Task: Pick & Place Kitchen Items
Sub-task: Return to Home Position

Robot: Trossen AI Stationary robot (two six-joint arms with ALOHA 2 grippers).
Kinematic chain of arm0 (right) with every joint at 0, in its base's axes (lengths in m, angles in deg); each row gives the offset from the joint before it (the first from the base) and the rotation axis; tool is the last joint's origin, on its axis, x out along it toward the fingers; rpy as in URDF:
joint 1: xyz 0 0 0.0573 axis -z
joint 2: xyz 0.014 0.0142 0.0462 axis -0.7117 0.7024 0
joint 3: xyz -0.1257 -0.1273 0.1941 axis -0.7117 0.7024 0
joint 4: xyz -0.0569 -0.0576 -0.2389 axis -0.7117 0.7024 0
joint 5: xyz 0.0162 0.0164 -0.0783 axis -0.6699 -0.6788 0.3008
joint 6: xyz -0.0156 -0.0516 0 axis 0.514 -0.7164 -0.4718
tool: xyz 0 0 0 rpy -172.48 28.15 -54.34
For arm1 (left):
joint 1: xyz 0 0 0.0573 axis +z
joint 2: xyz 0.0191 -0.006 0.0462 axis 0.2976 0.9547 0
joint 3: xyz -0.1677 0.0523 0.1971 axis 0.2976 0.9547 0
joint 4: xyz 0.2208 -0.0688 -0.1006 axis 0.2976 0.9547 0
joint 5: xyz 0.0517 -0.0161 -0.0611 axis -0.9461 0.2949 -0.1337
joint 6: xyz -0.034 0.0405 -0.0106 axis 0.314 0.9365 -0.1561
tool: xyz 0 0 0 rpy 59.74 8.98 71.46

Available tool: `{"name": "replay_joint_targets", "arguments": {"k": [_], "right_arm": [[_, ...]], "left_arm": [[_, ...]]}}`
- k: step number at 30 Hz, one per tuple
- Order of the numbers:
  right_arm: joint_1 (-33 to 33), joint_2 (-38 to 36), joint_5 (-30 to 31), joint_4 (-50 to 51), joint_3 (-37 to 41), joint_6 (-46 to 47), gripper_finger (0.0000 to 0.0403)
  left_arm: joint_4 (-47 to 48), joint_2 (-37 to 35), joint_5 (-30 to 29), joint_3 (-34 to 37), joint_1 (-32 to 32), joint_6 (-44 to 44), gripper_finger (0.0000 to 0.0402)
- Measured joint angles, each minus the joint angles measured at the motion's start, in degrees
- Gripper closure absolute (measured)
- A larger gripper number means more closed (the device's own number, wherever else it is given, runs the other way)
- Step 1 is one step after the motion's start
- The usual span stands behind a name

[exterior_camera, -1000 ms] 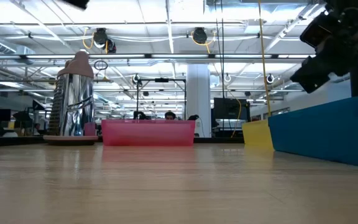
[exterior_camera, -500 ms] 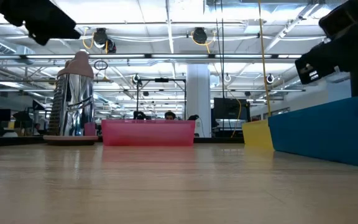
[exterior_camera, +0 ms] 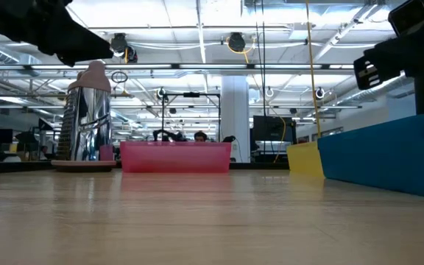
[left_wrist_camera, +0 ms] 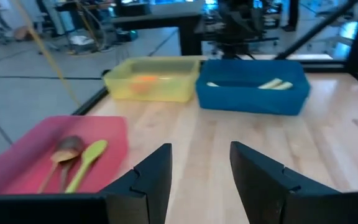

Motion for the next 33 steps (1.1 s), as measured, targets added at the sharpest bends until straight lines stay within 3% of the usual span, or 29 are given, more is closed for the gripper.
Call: {"name": "replay_joint_targets", "arguments": {"k": [6, 15, 24, 33], "right_arm": [[0.0, -3.12, -1.16, 4.13, 0.0, -0.12, 0.0344], [0.01, -8.33, -1.85, 7.71, 0.0, -1.21, 0.0344], [0.02, -13.22, -10.3, 8.67, -0.01, -2.05, 0.0344], [0.04, -13.15, -10.17, 11.39, 0.0, -2.12, 0.0344]], "left_arm": [[6.92, -8.87, 0.12, 0.35, 3.74, -0.25, 0.0234], [17.87, -25.27, 0.17, 0.47, 3.93, 0.58, 0.0234], [16.68, -37.33, 1.62, 7.85, 3.93, 3.3, 0.0234], [6.41, -37.5, 1.25, 15.17, 4.28, 7.8, 0.0234]]}}
